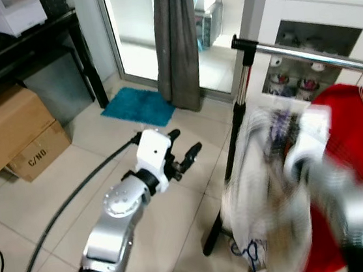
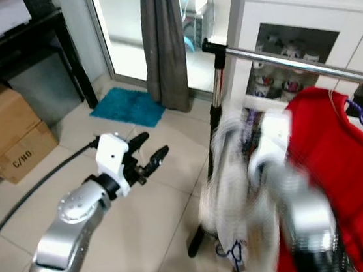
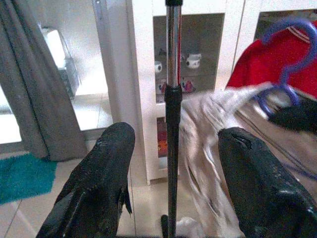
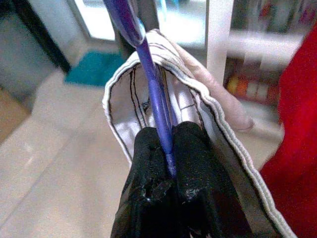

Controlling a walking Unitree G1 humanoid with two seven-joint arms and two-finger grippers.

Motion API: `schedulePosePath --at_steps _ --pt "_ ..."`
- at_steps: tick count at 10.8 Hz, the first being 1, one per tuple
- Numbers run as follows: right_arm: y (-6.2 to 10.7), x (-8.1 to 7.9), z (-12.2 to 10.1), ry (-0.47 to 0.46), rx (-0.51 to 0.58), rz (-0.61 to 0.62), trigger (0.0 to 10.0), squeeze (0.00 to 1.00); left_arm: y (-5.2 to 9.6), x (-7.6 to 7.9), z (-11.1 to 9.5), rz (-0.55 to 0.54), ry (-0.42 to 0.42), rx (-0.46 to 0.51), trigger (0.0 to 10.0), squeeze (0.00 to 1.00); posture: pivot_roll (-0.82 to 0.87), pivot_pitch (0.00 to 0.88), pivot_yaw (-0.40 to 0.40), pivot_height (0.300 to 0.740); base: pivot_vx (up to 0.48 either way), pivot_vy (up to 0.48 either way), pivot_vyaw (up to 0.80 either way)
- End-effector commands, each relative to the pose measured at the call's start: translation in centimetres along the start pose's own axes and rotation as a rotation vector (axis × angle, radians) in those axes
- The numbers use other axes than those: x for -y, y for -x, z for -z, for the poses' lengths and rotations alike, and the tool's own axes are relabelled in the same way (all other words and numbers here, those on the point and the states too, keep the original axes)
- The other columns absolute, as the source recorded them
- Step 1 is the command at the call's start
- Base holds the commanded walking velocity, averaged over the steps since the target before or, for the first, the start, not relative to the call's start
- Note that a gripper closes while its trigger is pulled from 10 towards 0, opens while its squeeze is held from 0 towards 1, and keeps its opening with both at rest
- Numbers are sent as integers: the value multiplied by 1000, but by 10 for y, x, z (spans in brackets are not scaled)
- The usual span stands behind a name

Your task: Hang hanger

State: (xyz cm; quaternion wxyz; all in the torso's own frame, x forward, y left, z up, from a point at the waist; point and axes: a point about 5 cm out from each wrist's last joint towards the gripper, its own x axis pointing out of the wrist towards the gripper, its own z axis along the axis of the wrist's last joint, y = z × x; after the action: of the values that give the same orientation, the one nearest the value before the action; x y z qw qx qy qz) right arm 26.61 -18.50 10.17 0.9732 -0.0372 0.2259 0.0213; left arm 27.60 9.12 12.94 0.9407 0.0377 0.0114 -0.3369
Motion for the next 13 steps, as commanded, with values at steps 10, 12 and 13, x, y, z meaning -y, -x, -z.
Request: schedulePosePath --at_steps 10,12,13 --pt "22 -8 -18 -152 141 -98 10000 0 2 -13 -2 -53 13 -17 10000 0 -2 0 58 740 -134 0 0" --pt "24 -11 -15 -150 133 -116 10000 0 2 -12 -1 -44 6 -23 10000 0 -4 0 63 740 -285 0 0" --pt "24 -11 -14 -153 134 -115 10000 0 1 -12 -1 -36 4 -25 10000 0 -7 0 72 740 -277 0 0"
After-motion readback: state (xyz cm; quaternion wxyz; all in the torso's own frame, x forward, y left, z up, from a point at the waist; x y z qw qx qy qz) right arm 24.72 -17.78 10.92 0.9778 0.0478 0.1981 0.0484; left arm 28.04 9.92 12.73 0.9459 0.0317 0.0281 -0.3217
